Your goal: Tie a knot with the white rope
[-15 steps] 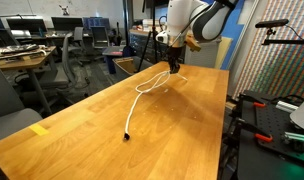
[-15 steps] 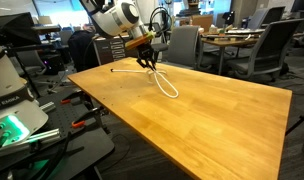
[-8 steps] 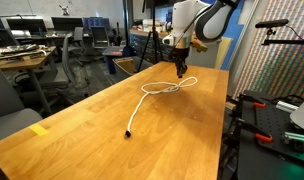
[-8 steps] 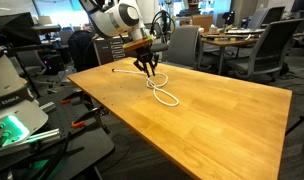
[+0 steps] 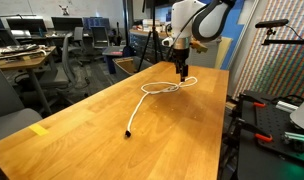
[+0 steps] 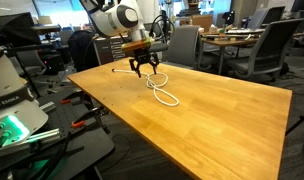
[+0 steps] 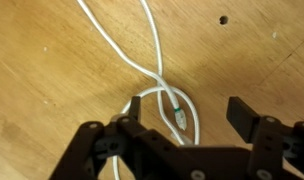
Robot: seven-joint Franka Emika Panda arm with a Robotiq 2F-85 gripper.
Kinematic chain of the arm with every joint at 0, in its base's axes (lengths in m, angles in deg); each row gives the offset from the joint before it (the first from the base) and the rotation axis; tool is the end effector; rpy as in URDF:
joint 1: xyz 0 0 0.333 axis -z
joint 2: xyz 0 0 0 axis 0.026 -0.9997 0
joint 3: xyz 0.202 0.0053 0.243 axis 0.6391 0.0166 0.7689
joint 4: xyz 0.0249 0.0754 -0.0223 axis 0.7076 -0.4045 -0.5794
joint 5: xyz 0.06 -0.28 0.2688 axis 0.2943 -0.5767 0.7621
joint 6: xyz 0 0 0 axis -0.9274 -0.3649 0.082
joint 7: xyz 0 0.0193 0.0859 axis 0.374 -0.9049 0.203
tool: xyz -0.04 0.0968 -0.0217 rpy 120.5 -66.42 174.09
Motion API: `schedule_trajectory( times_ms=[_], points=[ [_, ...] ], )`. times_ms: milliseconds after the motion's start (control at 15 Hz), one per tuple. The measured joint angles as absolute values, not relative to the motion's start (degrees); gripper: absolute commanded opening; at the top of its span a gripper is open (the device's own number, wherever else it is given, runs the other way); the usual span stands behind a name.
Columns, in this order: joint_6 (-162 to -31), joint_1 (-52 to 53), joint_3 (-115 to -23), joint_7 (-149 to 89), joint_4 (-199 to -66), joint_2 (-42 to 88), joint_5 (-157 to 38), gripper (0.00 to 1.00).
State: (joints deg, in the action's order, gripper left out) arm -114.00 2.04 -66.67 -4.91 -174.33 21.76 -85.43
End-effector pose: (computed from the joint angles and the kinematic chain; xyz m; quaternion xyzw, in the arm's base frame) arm 0.5132 -0.0068 0.1983 0.9192 0.3744 -0.0254 0.1196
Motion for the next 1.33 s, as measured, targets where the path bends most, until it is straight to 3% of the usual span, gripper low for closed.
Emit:
schedule_trajectory(
  times_ms=[333, 533, 667, 733, 867, 1067, 1200, 1267, 1333],
  points=[
    [-115.3, 2.0, -68.5, -4.9, -174.8, 20.5, -90.8, 0.99],
    [-118.2, 2.0, -70.5, -5.2, -175.4, 19.0, -96.4, 0.86],
    [-120.2, 2.2, -71.9, -5.3, -175.6, 17.9, -99.1, 0.84],
    [-121.2, 2.3, -72.3, -5.3, -175.6, 17.3, -100.1, 0.78],
    [-123.2, 2.9, -73.0, -5.3, -175.3, 16.3, -101.2, 0.74],
    [-126.2, 3.7, -73.5, -5.3, -174.7, 15.0, -101.5, 0.59],
    [-127.7, 3.7, -73.8, -5.3, -174.2, 14.3, -101.5, 0.58],
    [-127.9, 3.8, -73.8, -5.3, -173.9, 14.0, -101.5, 0.51],
    [-128.1, 3.8, -73.8, -5.3, -173.7, 13.8, -101.5, 0.50]
  ],
)
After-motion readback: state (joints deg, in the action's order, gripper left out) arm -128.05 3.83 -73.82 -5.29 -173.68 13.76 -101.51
